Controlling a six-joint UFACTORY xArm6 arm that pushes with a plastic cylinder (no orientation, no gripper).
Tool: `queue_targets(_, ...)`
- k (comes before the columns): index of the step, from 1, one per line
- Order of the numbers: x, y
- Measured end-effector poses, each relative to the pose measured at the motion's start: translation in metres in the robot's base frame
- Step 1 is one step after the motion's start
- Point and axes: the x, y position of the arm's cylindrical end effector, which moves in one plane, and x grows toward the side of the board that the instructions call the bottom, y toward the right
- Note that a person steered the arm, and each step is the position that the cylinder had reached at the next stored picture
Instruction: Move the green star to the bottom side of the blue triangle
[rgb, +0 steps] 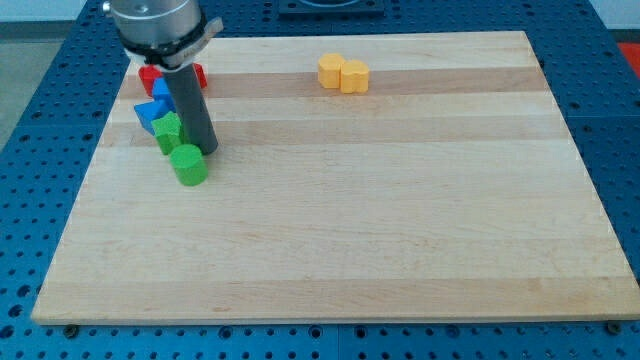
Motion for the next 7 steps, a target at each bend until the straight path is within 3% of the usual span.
queue_targets(2, -0.046, 0.013)
queue_targets(7, -0.066, -0.009)
